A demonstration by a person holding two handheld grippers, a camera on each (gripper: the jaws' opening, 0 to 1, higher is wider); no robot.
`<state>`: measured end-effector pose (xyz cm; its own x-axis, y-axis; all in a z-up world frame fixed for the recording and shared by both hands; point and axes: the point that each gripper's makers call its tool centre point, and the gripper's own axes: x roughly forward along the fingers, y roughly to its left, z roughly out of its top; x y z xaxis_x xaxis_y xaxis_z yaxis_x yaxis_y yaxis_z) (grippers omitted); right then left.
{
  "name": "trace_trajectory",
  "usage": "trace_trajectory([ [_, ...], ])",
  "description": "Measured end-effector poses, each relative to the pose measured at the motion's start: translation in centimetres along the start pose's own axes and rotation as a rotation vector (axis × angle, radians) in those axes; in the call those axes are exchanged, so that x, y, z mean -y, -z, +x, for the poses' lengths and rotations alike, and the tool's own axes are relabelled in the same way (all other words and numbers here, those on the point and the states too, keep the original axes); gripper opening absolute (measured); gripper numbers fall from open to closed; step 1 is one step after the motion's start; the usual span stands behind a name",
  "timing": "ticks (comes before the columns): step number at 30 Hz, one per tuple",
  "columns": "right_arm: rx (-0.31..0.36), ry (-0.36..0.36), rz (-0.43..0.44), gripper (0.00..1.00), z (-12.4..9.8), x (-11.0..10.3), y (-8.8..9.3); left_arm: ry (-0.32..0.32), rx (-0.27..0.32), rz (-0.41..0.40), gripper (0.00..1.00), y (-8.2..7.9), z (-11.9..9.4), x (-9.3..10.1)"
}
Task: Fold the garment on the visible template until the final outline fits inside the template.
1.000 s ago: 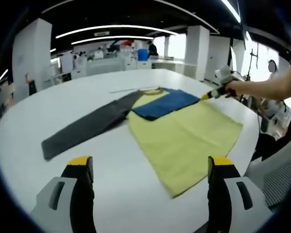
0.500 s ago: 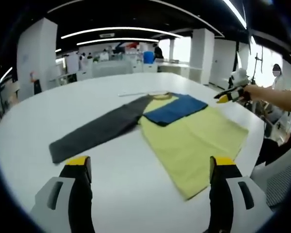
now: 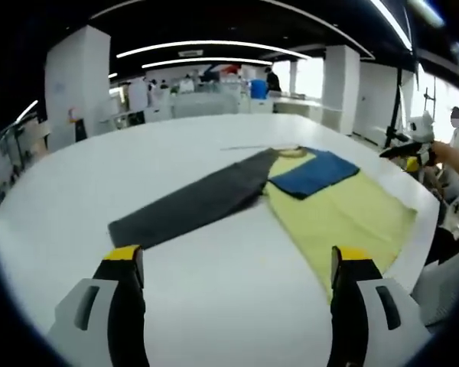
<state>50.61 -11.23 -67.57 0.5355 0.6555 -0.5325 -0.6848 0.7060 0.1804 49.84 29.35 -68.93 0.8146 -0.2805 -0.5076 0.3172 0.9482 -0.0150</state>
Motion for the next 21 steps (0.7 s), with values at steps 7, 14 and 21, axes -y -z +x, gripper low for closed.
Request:
trace_trajectory([
  [7, 0.019, -0.02, -0.005, 0.99, -0.7, -2.2, 0.5, -0.064, 0.034, -0.053, 0.97, -0.3, 0.5, -3.0],
  [14, 0.045, 0.0, -0.001, 0.96, -1.5, -3.1, 1.2, -0.135, 0.038, -0.083, 0.93, -0.2, 1.4, -5.7],
  [21, 0.049, 0.015, -0.017, 0.94, -1.9, -3.2, 1.4, -0.242, 0.078, -0.165, 0.78, -0.2, 2.4, -9.1],
])
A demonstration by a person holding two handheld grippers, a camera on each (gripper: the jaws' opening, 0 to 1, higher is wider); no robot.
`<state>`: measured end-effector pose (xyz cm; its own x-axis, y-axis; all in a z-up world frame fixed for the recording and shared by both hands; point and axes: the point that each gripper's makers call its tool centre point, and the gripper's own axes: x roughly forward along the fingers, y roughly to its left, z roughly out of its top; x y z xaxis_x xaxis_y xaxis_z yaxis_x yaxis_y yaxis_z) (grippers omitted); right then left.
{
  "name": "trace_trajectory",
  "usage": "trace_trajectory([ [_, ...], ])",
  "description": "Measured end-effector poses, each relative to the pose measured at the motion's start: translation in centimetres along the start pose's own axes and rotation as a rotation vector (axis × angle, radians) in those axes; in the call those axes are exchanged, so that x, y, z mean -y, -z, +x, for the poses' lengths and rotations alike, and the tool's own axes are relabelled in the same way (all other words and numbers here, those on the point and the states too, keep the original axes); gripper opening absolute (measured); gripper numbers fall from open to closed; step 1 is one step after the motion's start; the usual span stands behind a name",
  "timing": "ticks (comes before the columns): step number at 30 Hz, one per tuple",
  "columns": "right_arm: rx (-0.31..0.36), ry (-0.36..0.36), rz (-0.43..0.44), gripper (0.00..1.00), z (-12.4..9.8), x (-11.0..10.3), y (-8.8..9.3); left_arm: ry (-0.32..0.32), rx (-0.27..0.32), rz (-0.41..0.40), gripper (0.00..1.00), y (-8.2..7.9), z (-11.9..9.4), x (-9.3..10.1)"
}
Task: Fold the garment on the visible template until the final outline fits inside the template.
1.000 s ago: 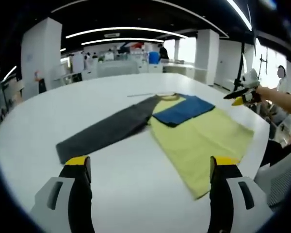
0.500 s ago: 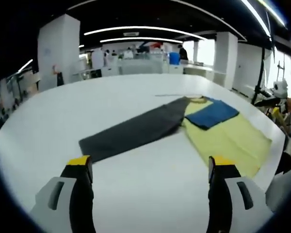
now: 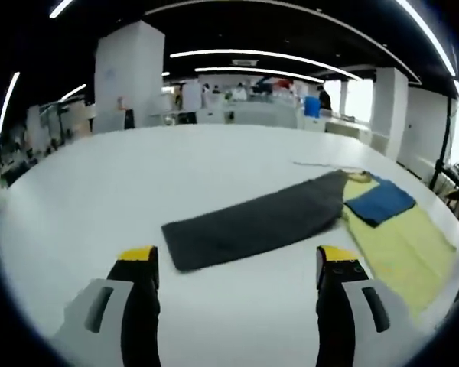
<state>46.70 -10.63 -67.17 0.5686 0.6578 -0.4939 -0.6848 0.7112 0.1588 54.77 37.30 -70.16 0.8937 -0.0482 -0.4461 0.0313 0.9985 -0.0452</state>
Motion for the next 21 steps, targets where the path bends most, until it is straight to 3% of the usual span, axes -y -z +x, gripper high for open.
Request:
trace_trajectory([
  [6, -0.01, 0.02, 0.002, 0.92, -0.1, 0.2, 0.4, -0.05, -0.019, -0.102, 0.69, 0.7, 1.6, -1.8],
  [10, -0.039, 0.019, -0.018, 0.91, -0.2, 0.5, 0.6, -0.128, -0.053, -0.045, 0.6, 1.6, 2.4, -3.5],
  [18, -0.028, 0.044, -0.019, 0.88, -0.5, 1.2, 0.2, -0.198, -0.052, -0.122, 0.41, 2.7, 3.3, -4.6],
  [21, -0.036, 0.046, -0.016, 0.87, -0.3, 1.2, 0.5, -0.217, -0.089, -0.108, 0.35, 3.7, 3.4, -4.7],
])
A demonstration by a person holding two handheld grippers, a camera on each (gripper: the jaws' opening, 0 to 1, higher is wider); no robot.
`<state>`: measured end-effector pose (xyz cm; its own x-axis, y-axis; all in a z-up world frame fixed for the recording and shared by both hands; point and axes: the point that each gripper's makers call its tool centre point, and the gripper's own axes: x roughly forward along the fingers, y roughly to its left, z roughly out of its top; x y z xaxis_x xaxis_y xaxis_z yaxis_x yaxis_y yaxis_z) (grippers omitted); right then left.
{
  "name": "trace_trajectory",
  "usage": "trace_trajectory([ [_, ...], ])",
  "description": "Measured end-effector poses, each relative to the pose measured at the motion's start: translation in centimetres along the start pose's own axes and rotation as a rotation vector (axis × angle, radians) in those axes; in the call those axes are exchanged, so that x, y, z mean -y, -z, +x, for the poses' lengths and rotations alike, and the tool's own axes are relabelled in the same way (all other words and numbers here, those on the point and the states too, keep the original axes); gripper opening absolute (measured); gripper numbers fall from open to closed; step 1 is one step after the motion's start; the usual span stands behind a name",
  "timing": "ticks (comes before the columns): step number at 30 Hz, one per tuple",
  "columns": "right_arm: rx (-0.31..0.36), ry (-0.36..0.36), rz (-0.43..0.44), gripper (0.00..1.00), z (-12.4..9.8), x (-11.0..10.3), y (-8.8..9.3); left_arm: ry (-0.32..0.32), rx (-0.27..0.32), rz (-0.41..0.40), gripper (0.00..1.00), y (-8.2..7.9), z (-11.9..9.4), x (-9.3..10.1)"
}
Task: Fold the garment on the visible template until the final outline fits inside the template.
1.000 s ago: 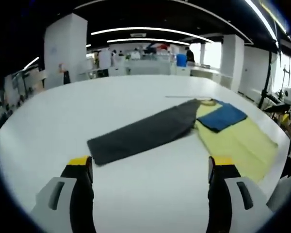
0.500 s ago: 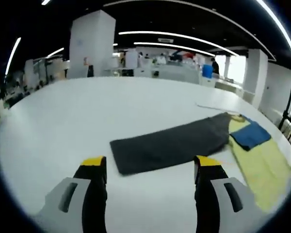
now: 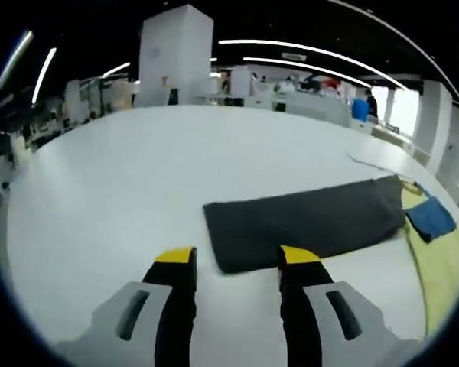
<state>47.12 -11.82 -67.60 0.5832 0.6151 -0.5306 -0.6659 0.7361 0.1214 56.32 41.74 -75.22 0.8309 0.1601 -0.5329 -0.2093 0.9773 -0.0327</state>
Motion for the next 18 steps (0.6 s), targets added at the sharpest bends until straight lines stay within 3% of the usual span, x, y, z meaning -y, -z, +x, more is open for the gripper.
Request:
trace_trajectory([
  [8, -0.001, 0.005, 0.011, 0.84, 0.3, -0.2, 0.3, -0.017, 0.023, -0.017, 0.28, 0.2, 0.2, -0.6],
  [13, -0.009, 0.013, 0.007, 0.82, 0.5, -0.3, 0.6, -0.061, 0.015, -0.045, 0.22, 0.2, 0.2, -1.2],
  [18, -0.017, 0.013, 0.0, 0.82, 0.6, -0.5, 0.7, -0.092, 0.008, -0.072, 0.12, 0.3, 0.3, -1.3],
])
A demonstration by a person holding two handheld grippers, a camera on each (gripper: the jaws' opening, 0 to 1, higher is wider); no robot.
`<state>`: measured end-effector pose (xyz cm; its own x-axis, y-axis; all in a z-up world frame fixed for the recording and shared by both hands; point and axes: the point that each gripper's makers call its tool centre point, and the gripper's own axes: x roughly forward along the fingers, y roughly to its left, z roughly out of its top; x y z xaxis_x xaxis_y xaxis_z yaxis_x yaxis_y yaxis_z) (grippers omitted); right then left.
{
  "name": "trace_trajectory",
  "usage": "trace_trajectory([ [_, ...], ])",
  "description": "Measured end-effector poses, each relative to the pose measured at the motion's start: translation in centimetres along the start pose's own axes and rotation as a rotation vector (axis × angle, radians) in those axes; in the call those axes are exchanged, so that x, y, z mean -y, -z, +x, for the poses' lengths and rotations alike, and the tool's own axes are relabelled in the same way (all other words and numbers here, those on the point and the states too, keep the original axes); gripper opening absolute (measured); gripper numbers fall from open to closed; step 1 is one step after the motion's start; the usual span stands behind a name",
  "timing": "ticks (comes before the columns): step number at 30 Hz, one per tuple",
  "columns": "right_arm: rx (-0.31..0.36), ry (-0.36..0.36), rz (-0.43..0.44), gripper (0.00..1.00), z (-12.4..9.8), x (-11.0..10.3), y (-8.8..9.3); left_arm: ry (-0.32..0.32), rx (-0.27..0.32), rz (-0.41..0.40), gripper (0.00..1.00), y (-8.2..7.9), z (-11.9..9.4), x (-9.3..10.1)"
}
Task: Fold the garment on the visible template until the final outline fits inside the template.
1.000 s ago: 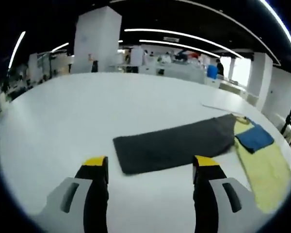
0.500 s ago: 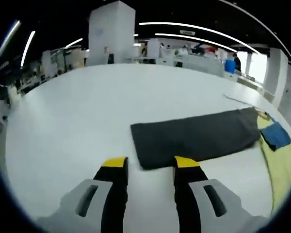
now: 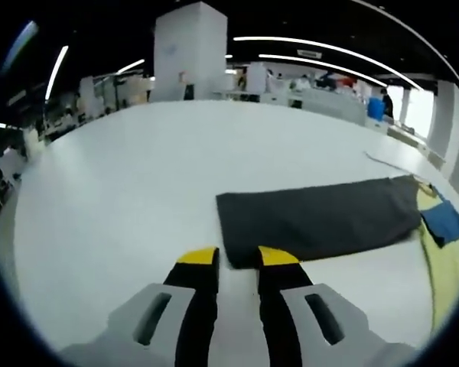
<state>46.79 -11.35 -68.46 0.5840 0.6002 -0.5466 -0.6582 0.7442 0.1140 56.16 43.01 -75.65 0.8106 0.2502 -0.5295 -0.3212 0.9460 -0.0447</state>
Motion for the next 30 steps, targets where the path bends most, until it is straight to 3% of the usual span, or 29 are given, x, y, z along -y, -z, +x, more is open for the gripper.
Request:
trace_trajectory([
  [8, -0.009, 0.007, 0.002, 0.81, -0.1, -0.1, 0.3, -0.03, -0.023, -0.019, 0.09, 0.0, 0.3, -0.1],
  [12, -0.017, 0.011, -0.006, 0.81, 0.0, -0.1, 0.5, -0.07, -0.047, -0.087, 0.08, 0.0, 0.4, -0.3],
  [18, -0.019, 0.014, -0.021, 0.79, 0.0, 0.3, 0.6, -0.057, -0.054, -0.141, 0.02, 0.0, 0.7, -0.4],
  [27, -0.003, 0.014, -0.01, 0.82, -0.3, 0.6, 0.4, -0.028, -0.058, -0.117, 0.0, -0.2, 0.6, 0.0],
  [30, 0.0, 0.017, -0.005, 0.82, -0.4, 0.7, 0.4, -0.008, -0.023, -0.064, 0.0, -1.5, 0.5, 0.4],
])
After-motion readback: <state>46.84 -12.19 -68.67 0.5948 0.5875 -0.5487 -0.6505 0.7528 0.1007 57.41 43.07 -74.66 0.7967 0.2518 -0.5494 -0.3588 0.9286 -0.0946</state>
